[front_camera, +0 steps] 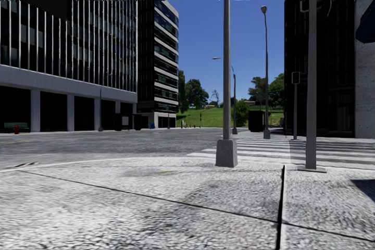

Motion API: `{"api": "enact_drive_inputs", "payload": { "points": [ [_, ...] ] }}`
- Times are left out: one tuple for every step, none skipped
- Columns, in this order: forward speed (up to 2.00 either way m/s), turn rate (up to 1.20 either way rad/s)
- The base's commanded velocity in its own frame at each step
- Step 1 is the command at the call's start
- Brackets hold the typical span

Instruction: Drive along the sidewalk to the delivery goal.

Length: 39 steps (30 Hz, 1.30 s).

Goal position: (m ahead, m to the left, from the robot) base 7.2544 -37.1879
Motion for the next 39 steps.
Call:
{"api": "enact_drive_inputs", "payload": {
  "points": [
    [1.33, -1.06],
    [1.33, -1.06],
    [1.33, -1.07],
    [1.33, -1.07],
    [1.33, -1.07],
    [1.33, -1.07],
    [1.33, -1.07],
    [1.33, -1.07],
    [1.33, -1.07],
    [1.33, -1.07],
    [1.33, -0.96],
    [1.33, -0.26],
    [1.33, -0.26],
    [1.33, 0.0],
    [1.33, 0.0],
    [1.33, 0.0],
    [1.33, 0.0],
    [1.33, 0.0],
    [1.33, 0.0],
    [1.33, 0.0],
    [1.33, 0.0],
    [1.33, 0.0],
    [1.33, 0.0],
    [1.33, 0.0],
    [1.33, 0.0],
    [1.33, 0.0],
    [1.33, 0.0],
    [1.33, 0.0],
    [1.33, 0.16],
    [1.33, 0.6],
    [1.33, 0.66],
    [1.33, 0.62],
    [1.33, 0.0],
    [1.33, 0.0],
    [1.33, 0.0],
    [1.33, 0.0],
    [1.33, 0.0],
    [1.33, 0.0],
    [1.33, 0.0]
  ]
}}
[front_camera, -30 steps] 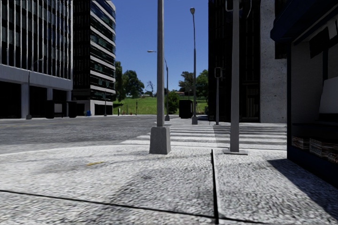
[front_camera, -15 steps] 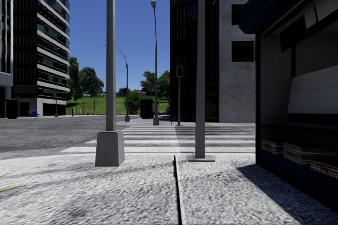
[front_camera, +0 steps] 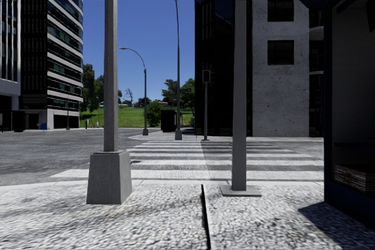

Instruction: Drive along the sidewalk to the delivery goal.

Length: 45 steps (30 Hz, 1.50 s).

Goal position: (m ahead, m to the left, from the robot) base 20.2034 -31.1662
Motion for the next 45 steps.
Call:
{"api": "enact_drive_inputs", "payload": {
  "points": [
    [1.33, 0.0],
    [1.33, 0.0],
    [1.33, 0.0],
    [1.33, 0.0],
    [1.33, 0.0],
    [1.33, 0.0],
    [1.33, 0.0],
    [1.33, 0.0],
    [1.33, 0.0],
    [1.33, 0.0],
    [1.33, 0.0],
    [1.33, 0.0],
    [1.33, 0.0],
    [1.33, 0.0],
    [1.33, 0.0],
    [1.33, 0.0],
    [1.33, 0.0],
    [1.33, 0.0],
    [1.33, 0.0],
    [1.33, 0.0],
    [1.33, 0.0],
    [1.33, 0.0],
    [1.33, 0.0],
    [1.33, 0.0],
    [1.33, 0.0],
    [1.33, 0.0],
    [1.33, 0.0],
    [1.33, 0.0],
    [1.33, 0.0],
    [1.33, 0.0],
    [1.33, 0.0],
    [1.33, 0.0],
    [1.33, 0.0],
    [1.33, 0.0],
    [1.33, 0.0],
    [1.33, 0.0],
    [1.33, 0.0],
    [1.33, 0.0],
    [1.33, 0.0],
    [1.33, 0.0],
    [1.33, 0.0],
    [1.33, 0.0],
    [1.33, 0.0],
    [1.33, 0.0],
    [1.33, 0.0]
  ]
}}
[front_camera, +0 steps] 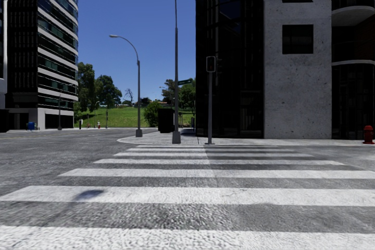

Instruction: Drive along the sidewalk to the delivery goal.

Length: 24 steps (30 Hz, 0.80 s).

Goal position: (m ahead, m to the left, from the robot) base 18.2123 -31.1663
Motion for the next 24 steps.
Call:
{"api": "enact_drive_inputs", "payload": {
  "points": [
    [1.33, 0.0],
    [1.33, 0.0],
    [1.33, 0.0],
    [1.33, 0.0],
    [1.33, 0.0],
    [1.33, 0.0],
    [1.33, 0.0],
    [1.33, 0.0],
    [1.33, 0.0],
    [1.33, 0.0],
    [1.33, 0.0],
    [1.33, 0.0],
    [1.33, 0.0],
    [1.33, 0.0],
    [1.33, 0.0],
    [1.33, 0.0],
    [1.33, 0.0],
    [1.33, 0.0],
    [1.33, 0.0],
    [1.33, 0.0],
    [1.33, 0.0],
    [1.33, 0.0],
    [1.33, 0.0],
    [1.33, 0.0]
  ]
}}
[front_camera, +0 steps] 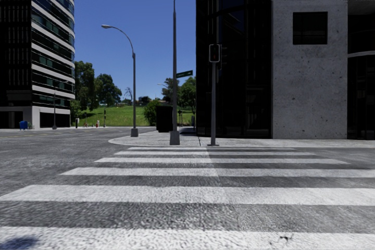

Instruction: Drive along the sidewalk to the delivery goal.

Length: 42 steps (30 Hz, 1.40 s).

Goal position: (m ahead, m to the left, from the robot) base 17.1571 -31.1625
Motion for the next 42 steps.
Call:
{"api": "enact_drive_inputs", "payload": {
  "points": [
    [1.33, 0.0],
    [1.33, 0.0],
    [1.33, 0.0],
    [1.33, 0.0],
    [1.33, 0.0],
    [1.33, 0.0],
    [1.33, 0.0],
    [1.33, 0.0],
    [1.33, 0.0],
    [1.33, 0.0],
    [1.33, -0.71],
    [1.33, -1.2],
    [1.33, -1.2],
    [1.33, -1.2],
    [1.33, -1.2],
    [1.33, -1.2],
    [1.33, -1.19],
    [1.33, -0.7],
    [1.32, -0.27],
    [1.32, -0.27],
    [1.32, -0.14],
    [1.32, -0.1],
    [1.32, -0.07],
    [1.32, -0.04],
    [1.32, -0.04],
    [1.32, -0.02],
    [1.32, -0.02],
    [1.32, -0.01],
    [1.32, -0.01],
    [1.32, -0.01],
    [1.32, -0.01],
    [1.32, -0.01],
    [1.32, -0.01],
    [1.32, 0.0],
    [1.32, 0.0],
    [1.32, 0.0],
    [1.32, 0.0],
    [1.32, 0.0],
    [1.32, 0.0],
    [1.32, 0.0],
    [1.32, 0.0],
    [1.32, 0.0]
  ]
}}
